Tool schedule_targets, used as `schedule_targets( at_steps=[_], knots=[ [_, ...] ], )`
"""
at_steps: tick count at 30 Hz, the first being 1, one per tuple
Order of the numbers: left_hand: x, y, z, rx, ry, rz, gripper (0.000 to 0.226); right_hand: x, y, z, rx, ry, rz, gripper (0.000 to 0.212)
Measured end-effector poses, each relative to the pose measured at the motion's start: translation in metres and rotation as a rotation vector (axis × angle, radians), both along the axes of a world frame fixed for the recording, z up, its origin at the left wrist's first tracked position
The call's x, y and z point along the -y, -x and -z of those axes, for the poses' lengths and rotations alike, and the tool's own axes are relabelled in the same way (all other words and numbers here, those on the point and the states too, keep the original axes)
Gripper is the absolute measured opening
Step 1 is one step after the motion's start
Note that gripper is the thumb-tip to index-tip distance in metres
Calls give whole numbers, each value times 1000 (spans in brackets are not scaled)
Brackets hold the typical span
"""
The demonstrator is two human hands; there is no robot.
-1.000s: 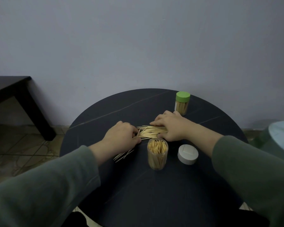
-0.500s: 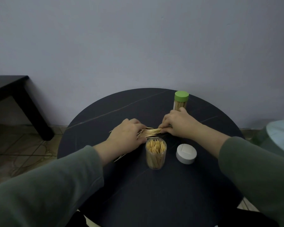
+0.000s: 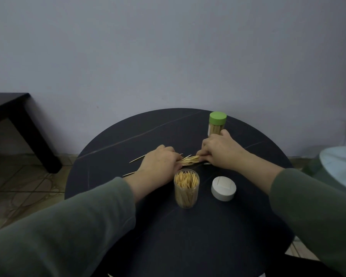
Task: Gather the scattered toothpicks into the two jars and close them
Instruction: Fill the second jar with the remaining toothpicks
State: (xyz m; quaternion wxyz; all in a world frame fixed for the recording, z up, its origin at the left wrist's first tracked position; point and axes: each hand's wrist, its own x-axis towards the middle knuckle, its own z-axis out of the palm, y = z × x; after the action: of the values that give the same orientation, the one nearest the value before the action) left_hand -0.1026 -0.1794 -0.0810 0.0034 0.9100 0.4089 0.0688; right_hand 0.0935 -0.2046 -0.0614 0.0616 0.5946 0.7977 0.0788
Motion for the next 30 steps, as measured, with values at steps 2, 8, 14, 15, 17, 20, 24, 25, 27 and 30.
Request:
schedule_targets(
  at_steps=[2, 8, 14, 15, 17, 20, 24, 25, 27, 30],
  knots=[
    [1, -2, -1, -8, -18, -8, 34, 2, -3, -1, -15, -15, 10, 31],
    [3, -10, -4, -49, -49, -22, 33, 7, -14, -4, -31, -16, 63, 31],
    [4, -20, -4, -103, -38, -44, 33, 14, -22, -5, -68, 0, 93, 30],
    [4, -21, -4, -103, -37, -45, 32, 15, -23, -6, -77, -1, 98, 30],
    [5, -23, -3, -99, -33, -46, 31, 18, -25, -7, -82, -6, 109, 31],
    [4, -23, -3, -91, -24, -58, 32, 21, -28, -8, -86, -13, 126, 32],
    [1, -22, -2, -83, -30, -69, 33, 26, -29, -10, -97, -12, 139, 32],
    [1, -22, -3, -82, -32, -65, 33, 27, -28, -11, -93, -11, 140, 33],
    [0, -21, -5, -85, -35, -57, 33, 28, -27, -12, -85, -10, 142, 34],
    [1, -19, -7, -99, -55, -39, 35, 30, -25, -13, -83, -28, 142, 33]
  ],
)
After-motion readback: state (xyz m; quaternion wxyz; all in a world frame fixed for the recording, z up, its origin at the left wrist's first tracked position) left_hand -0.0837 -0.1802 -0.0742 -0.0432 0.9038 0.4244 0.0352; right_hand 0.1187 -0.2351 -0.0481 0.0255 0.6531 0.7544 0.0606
